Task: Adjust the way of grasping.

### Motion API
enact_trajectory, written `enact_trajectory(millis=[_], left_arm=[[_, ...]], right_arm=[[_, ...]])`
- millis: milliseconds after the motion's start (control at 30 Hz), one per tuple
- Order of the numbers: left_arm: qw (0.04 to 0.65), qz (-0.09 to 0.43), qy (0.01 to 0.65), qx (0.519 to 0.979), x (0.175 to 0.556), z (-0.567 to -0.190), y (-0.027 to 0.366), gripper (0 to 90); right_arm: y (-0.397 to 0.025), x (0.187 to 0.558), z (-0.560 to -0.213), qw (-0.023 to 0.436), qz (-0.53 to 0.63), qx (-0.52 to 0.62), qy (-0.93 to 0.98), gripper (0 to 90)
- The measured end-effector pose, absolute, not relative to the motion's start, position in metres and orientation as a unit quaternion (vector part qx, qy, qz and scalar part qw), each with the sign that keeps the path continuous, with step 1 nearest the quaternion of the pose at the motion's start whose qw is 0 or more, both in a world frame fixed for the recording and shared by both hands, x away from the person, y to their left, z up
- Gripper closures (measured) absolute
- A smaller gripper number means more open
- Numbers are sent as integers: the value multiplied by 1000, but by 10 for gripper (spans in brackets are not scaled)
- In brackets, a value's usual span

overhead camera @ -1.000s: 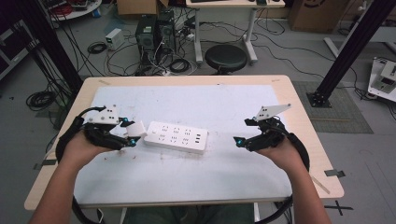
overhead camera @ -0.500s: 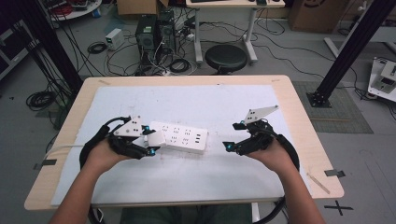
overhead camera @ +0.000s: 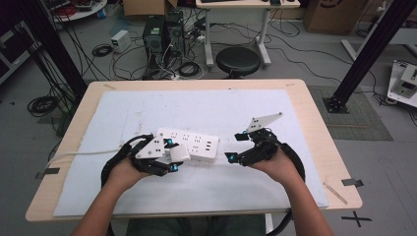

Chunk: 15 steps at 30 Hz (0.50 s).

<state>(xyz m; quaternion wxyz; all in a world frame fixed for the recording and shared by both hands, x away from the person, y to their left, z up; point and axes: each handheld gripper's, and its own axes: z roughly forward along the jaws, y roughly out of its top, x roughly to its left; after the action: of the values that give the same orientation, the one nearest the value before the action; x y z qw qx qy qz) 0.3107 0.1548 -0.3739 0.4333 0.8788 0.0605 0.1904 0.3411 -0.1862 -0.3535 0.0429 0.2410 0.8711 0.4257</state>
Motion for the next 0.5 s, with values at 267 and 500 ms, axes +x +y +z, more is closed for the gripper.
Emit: enact_trajectory(millis=[267, 500], left_arm=[[424, 259, 11, 868, 292, -385, 132, 425], [418, 308, -26, 854, 277, -393, 121, 425]], right_arm=[[-179, 338, -359, -8, 466, 247, 850, 186], [-166, 335, -367, -34, 475, 240, 846, 186]])
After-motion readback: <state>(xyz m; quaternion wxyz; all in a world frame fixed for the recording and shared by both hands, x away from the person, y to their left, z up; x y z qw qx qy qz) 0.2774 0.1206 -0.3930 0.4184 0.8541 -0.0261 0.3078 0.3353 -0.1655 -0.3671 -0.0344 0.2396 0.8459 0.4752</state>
